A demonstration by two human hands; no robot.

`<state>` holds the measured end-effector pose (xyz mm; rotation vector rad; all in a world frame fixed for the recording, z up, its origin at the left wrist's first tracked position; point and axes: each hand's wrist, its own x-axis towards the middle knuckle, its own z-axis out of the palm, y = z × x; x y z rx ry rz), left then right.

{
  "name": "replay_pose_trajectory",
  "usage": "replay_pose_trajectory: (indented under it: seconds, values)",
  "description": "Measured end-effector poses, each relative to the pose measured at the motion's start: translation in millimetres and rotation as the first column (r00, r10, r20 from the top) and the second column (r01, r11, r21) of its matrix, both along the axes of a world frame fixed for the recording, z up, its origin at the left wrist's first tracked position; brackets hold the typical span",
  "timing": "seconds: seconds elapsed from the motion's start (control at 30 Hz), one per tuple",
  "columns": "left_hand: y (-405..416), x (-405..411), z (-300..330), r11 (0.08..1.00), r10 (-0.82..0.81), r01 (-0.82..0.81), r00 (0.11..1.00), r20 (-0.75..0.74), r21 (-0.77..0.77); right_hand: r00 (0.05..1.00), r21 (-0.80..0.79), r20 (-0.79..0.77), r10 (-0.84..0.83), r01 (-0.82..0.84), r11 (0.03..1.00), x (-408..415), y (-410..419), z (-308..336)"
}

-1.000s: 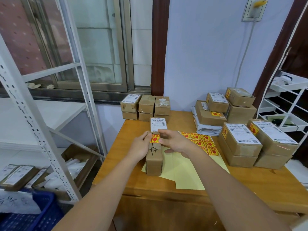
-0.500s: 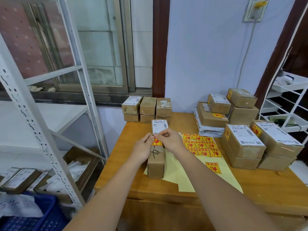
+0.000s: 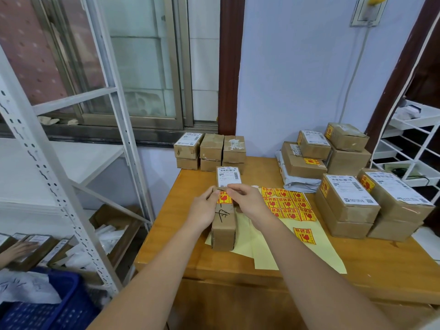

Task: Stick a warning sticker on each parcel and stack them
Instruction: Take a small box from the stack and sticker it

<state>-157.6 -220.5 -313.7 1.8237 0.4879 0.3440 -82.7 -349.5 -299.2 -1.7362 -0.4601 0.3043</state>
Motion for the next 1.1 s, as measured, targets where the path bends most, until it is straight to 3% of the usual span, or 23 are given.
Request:
replay_pose_trajectory:
  seconds: [0.27,0.53,0.77,1.1]
  values:
    - [0.0,-0.9,-0.5,0.999,0.006,-0.006,1.000,0.007,-0.044,0.970,0.057,-0.165,0.177,-0.170,0.984,-7.0,-18.8,-5.1]
    - [1.5,-2.0,3.5,1.000,0.003,-0.002,1.000,-0.031,0.011,0.999,0.039,-0.043,-0.004,0.006,0.999,-17.6,4.3,-8.9]
    - [18.8,9.9,22.5,0.979,-0.031,0.064,0.985,-0.173,0.191,1.000,0.000,-0.016,0.004,-0.004,1.000,-19.1,2.0,-9.7]
    - [17.0,6.9,12.2,0.992,-0.030,0.042,0.994,-0.101,0.119,1.000,-0.014,0.016,-0.022,0.022,1.000,-21.5,5.8,-14.2]
